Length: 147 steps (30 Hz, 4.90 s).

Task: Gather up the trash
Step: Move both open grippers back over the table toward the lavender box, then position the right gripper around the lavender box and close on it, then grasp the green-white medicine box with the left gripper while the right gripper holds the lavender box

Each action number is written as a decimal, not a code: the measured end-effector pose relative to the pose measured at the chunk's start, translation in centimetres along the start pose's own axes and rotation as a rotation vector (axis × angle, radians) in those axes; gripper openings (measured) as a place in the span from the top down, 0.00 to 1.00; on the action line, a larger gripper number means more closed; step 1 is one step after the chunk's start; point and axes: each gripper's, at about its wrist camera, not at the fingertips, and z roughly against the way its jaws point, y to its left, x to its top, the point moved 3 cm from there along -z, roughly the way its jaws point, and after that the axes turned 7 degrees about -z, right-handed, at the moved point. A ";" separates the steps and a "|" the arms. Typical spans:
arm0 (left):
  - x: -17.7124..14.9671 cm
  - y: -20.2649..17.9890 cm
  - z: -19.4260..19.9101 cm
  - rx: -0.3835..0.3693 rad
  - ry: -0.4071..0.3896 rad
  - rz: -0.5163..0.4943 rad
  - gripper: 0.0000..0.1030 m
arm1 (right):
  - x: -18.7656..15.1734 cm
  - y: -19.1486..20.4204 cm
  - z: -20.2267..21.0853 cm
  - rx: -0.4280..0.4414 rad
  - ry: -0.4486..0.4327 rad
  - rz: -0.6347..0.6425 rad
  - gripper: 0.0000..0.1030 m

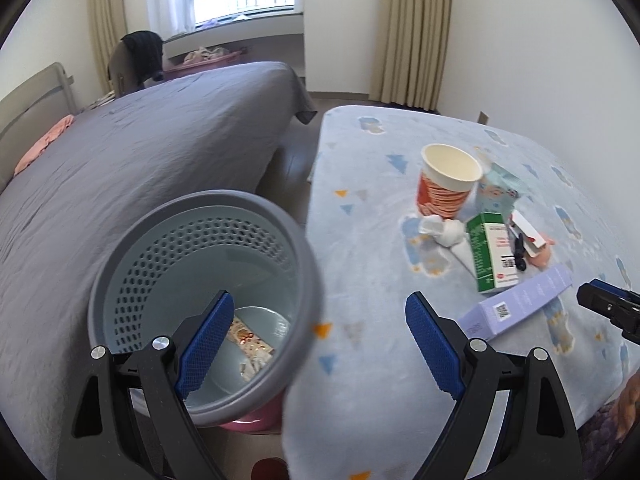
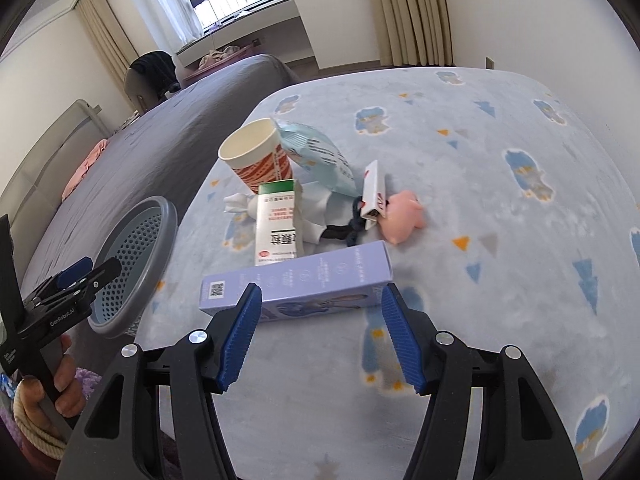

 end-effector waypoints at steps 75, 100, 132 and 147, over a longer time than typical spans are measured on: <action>-4.6 -15.2 -1.8 -0.323 0.124 -0.335 0.17 | -4.6 -5.4 5.3 0.028 -0.078 -0.190 0.42; -3.3 -5.4 1.0 -0.059 0.006 -0.065 0.17 | -6.0 -1.4 0.4 -0.128 -0.007 -0.110 0.42; -1.7 -8.4 -0.2 0.018 0.004 -0.127 0.13 | -4.3 -2.6 0.1 -0.243 -0.117 -0.094 0.58; 4.0 -14.1 -4.7 -0.023 0.014 -0.147 0.07 | -2.9 -5.0 2.3 -0.170 -0.143 -0.173 0.58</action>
